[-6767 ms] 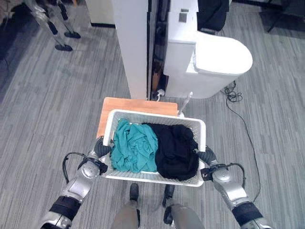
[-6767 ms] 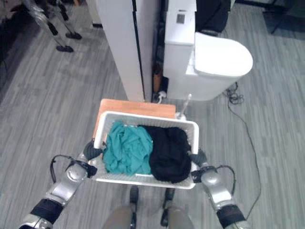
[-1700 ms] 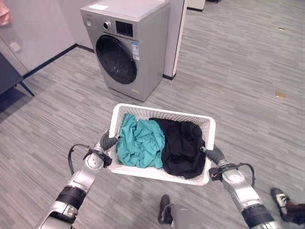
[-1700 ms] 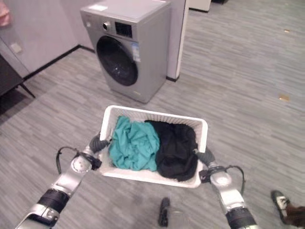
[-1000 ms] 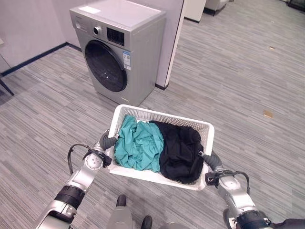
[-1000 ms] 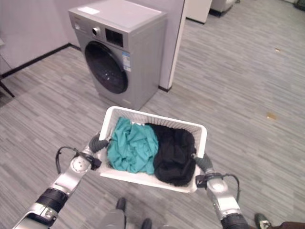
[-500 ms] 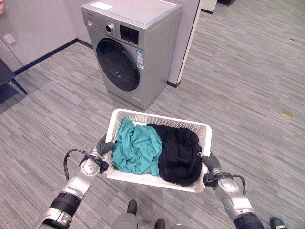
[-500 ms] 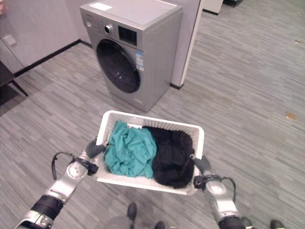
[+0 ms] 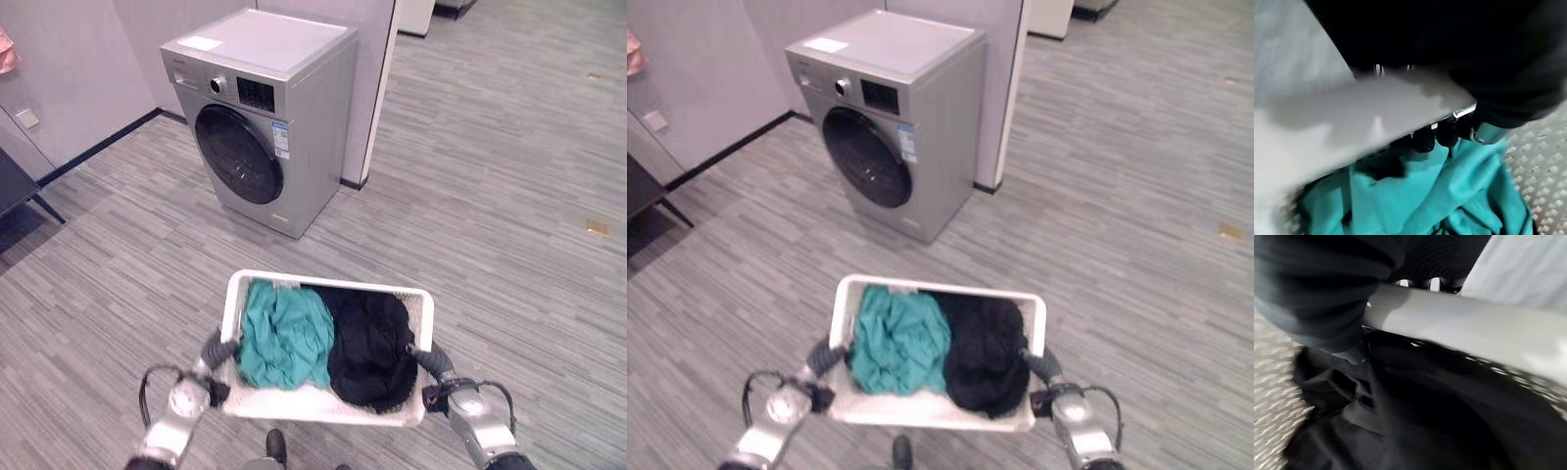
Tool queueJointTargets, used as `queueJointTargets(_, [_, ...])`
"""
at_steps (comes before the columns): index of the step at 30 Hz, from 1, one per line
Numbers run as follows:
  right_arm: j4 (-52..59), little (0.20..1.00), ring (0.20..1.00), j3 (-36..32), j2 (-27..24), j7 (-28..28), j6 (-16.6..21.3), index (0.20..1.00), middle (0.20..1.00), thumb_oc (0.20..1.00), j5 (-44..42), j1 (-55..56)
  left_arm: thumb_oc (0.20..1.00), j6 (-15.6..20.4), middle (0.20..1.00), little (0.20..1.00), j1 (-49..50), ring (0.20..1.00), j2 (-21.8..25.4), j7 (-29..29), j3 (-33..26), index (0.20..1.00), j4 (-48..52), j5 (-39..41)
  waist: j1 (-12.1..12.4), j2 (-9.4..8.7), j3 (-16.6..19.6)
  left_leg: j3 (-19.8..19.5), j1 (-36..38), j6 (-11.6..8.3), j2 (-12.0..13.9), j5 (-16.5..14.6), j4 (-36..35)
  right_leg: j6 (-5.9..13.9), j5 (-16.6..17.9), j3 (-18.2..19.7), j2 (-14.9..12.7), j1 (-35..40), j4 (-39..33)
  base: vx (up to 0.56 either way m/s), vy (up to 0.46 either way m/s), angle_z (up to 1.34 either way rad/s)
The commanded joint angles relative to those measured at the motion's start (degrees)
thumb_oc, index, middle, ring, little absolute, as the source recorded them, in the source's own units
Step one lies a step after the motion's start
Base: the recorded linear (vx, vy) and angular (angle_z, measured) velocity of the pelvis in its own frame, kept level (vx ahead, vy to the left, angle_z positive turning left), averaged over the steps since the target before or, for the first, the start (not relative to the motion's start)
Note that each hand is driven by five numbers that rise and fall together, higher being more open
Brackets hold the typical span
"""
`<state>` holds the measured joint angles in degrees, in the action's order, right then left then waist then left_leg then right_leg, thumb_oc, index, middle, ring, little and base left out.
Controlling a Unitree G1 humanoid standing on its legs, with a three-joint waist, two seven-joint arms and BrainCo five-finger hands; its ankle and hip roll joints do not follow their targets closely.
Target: Grab the laundry basket,head to the washer,open it,put in the laundry and shut it.
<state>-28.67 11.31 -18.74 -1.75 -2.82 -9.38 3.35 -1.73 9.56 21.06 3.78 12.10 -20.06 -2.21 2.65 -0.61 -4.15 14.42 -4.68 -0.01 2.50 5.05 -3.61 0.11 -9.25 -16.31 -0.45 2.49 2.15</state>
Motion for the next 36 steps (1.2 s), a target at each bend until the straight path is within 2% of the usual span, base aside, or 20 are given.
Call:
queueJointTargets(1, [3.0, 0.200, 0.200, -5.2, -5.5, -1.4, 2.8, 0.200, 0.200, 0.200, -0.1, -0.5, 0.200, 2.8, 0.200, 0.200, -2.0, 0.200, 3.0, 2.1, -7.5, 0.200, 1.7, 1.4, 1.3, 0.08, -2.7, 3.8, 1.4, 0.72, -0.7, -8.3, 3.8, 4.71, 3.1, -6.8, -5.3, 2.0, -6.6, 0.02, -0.010, 0.06])
queueJointTargets(12, [16.9, 0.200, 0.200, -7.3, -8.0, -1.1, 4.5, 0.200, 0.200, 0.200, 1.1, -1.8, 0.200, 3.5, 0.200, 0.200, -3.1, 0.200, 4.7, 3.0, -10.4, 0.200, 5.2, -0.7, 2.2, -0.58, -2.9, 3.3, 1.6, 0.90, -0.8, -8.5, 2.9, 5.58, 4.2, -6.7, -5.5, 1.1, -7.0, 0.01, 0.003, 0.01])
queueJointTargets(19, [20.6, 0.200, 0.200, -10.0, -10.5, -1.1, 4.5, 0.200, 0.200, 0.200, 2.6, -4.7, 0.200, 4.1, 0.200, 0.200, -6.1, 0.200, 7.4, 3.7, -13.0, 0.200, 10.1, -1.7, 3.5, -1.56, -2.7, 2.0, 0.0, 1.40, -1.4, -10.8, 6.2, 6.03, 3.7, -7.1, -6.8, 1.1, -5.5, 0.05, 0.051, 0.02])
queueJointTargets(21, [20.2, 0.200, 0.200, -10.6, -11.2, -1.3, 4.3, 0.200, 0.200, 0.200, 3.0, -6.2, 0.200, 4.0, 0.200, 0.200, -8.5, 0.200, 8.2, 4.3, -13.3, 0.200, 10.9, -2.1, 3.7, -1.85, -2.8, 0.9, -0.8, 1.83, -1.9, -12.0, 8.5, 6.08, 2.8, -7.1, -7.6, 0.9, -2.8, 0.11, 0.115, 0.18])
queueJointTargets(22, [19.9, 0.200, 0.200, -10.6, -11.6, -1.6, 4.3, 0.200, 0.200, 0.200, 3.0, -7.9, 0.200, 3.8, 0.200, 0.200, -11.0, 0.200, 9.1, 4.7, -12.9, 0.200, 11.7, -3.0, 3.8, -1.97, -2.7, 0.1, -0.7, 2.71, -2.5, -13.0, 9.6, 5.93, 1.2, -6.9, -8.1, 0.3, 2.2, 0.07, 0.093, 0.14])
queueJointTargets(23, [19.8, 0.200, 0.200, -10.6, -11.6, -1.6, 4.3, 0.200, 0.200, 0.200, 3.0, -8.1, 0.200, 3.7, 0.200, 0.200, -11.2, 0.200, 9.1, 4.7, -12.9, 0.200, 11.7, -3.0, 3.8, -2.04, -2.9, 0.0, -0.7, 2.80, -2.6, -13.1, 9.7, 6.01, 0.7, -6.9, -8.4, 0.0, 3.0, 0.19, 0.196, 0.23])
queueJointTargets(24, [20.2, 0.200, 0.200, -10.8, -11.6, -1.7, 3.9, 0.200, 0.200, 0.200, 3.1, -9.1, 0.200, 3.4, 0.200, 0.200, -13.3, 0.200, 10.0, 5.3, -12.2, 0.200, 12.5, -3.9, 3.4, -2.13, -3.4, -0.9, 0.4, 3.93, -3.5, -14.1, 10.3, 6.30, -0.3, -6.8, -9.7, -1.6, 11.5, 0.11, 0.110, 0.25])
queueJointTargets(25, [20.2, 0.200, 0.200, -10.8, -11.6, -1.7, 3.9, 0.200, 0.200, 0.200, 3.1, -9.1, 0.200, 3.4, 0.200, 0.200, -13.3, 0.200, 10.0, 5.3, -12.2, 0.200, 12.5, -3.9, 3.4, -2.20, -3.5, -0.9, 0.4, 3.96, -3.6, -14.2, 10.3, 6.34, -0.5, -6.8, -9.8, -1.7, 11.7, 0.22, 0.202, 0.31])
queueJointTargets(26, [20.9, 0.200, 0.200, -9.9, -11.8, -1.5, 3.6, 0.200, 0.200, 0.200, 3.4, -10.6, 0.200, 3.1, 0.200, 0.200, -15.3, 0.200, 10.4, 6.4, -11.7, 0.200, 12.1, -4.4, 2.6, -1.96, -4.4, -1.5, 2.1, 4.97, -4.1, -15.4, 10.9, 7.21, 0.4, -6.0, -10.6, -4.4, 19.2, 0.16, 0.139, 0.42])
queueJointTargets(27, [21.1, 0.200, 0.200, -9.8, -11.7, -1.5, 3.7, 0.200, 0.200, 0.200, 3.3, -11.6, 0.200, 2.9, 0.200, 0.200, -16.4, 0.200, 10.7, 6.9, -11.3, 0.200, 11.8, -4.8, 2.1, -1.78, -5.2, -1.9, 3.2, 5.37, -4.3, -15.8, 10.8, 7.52, 0.9, -4.9, -10.4, -7.3, 23.0, 0.23, 0.161, 0.46])
queueJointTargets(28, [21.4, 0.200, 0.200, -9.7, -11.9, -1.5, 3.9, 0.200, 0.200, 0.200, 3.3, -12.2, 0.200, 2.9, 0.200, 0.200, -17.1, 0.200, 10.8, 7.2, -10.9, 0.200, 11.8, -4.8, 1.4, -1.49, -5.9, -2.7, 4.3, 5.37, -4.3, -15.9, 10.4, 7.13, 0.8, -3.4, -9.1, -10.0, 23.5, 0.09, 0.059, 0.35])
queueJointTargets(29, [21.7, 0.200, 0.200, -9.9, -12.3, -1.8, 4.0, 0.200, 0.200, 0.200, 3.3, -12.7, 0.200, 3.0, 0.200, 0.200, -17.7, 0.200, 10.7, 7.3, -10.8, 0.200, 11.7, -4.8, 1.0, -1.22, -6.5, -2.4, 4.5, 5.31, -4.1, -14.8, 9.8, 6.17, 1.6, -3.3, -8.4, -11.9, 22.1, 0.11, 0.020, 0.30])
queueJointTargets(31, [21.8, 0.200, 0.200, -9.9, -12.7, -2.2, 4.2, 0.200, 0.200, 0.200, 2.9, -13.2, 0.200, 3.2, 0.200, 0.200, -18.5, 0.200, 10.5, 7.4, -10.6, 0.200, 11.7, -4.7, 0.4, -0.88, -6.9, -3.2, 5.4, 5.24, -4.1, -15.4, 9.6, 5.73, 1.6, -2.3, -7.6, -13.4, 19.6, 0.15, -0.012, 0.34])
queueJointTargets(32, [22.6, 0.200, 0.200, -10.0, -13.0, -2.8, 4.5, 0.200, 0.200, 0.200, 2.6, -13.5, 0.200, 3.5, 0.200, 0.200, -19.5, 0.200, 10.3, 7.6, -10.2, 0.200, 11.4, -4.5, -0.8, -0.68, -7.1, -5.0, 7.6, 5.15, -4.4, -16.8, 9.1, 5.60, 3.4, 0.1, -6.5, -16.1, 14.2, 0.33, -0.041, 0.30])
queueJointTargets(33, [22.9, 0.200, 0.200, -9.9, -13.4, -3.1, 4.5, 0.200, 0.200, 0.200, 2.6, -13.9, 0.200, 3.5, 0.200, 0.200, -20.2, 0.200, 10.1, 8.0, -10.0, 0.200, 11.1, -4.5, -1.6, -0.93, -7.2, -6.2, 9.1, 5.27, -5.0, -17.9, 9.1, 6.14, 5.1, 1.9, -6.0, -18.3, 10.7, 0.33, -0.036, 0.36])
queueJointTargets(34, [22.9, 0.200, 0.200, -9.9, -13.4, -3.1, 4.5, 0.200, 0.200, 0.200, 2.6, -13.9, 0.200, 3.5, 0.200, 0.200, -20.4, 0.200, 10.1, 8.0, -10.0, 0.200, 11.0, -4.5, -1.6, -0.71, -7.2, -6.2, 9.2, 5.27, -4.8, -18.0, 9.1, 6.16, 5.5, 1.8, -5.8, -18.0, 10.0, 0.38, -0.045, 0.38])
queueJointTargets(35, [24.0, 0.200, 0.200, -9.5, -13.4, -3.3, 4.5, 0.200, 0.200, 0.200, 2.8, -14.4, 0.200, 3.4, 0.200, 0.200, -21.0, 0.200, 9.9, 8.5, -10.1, 0.200, 10.4, -4.6, -2.1, -0.99, -7.2, -7.0, 11.0, 4.91, -5.4, -19.4, 9.0, 7.43, 8.4, 0.9, -5.5, -19.5, 3.2, 0.44, -0.035, 0.39])
queueJointTargets(36, [24.1, 0.200, 0.200, -9.0, -13.2, -3.2, 4.6, 0.200, 0.200, 0.200, 2.8, -14.8, 0.200, 3.3, 0.200, 0.200, -21.3, 0.200, 9.8, 8.8, -10.2, 0.200, 9.8, -4.7, -2.0, -0.77, -6.7, -7.5, 12.6, 4.65, -5.3, -21.0, 9.0, 8.27, 8.6, -0.9, -4.8, -19.5, 1.4, 0.55, -0.060, 0.35])
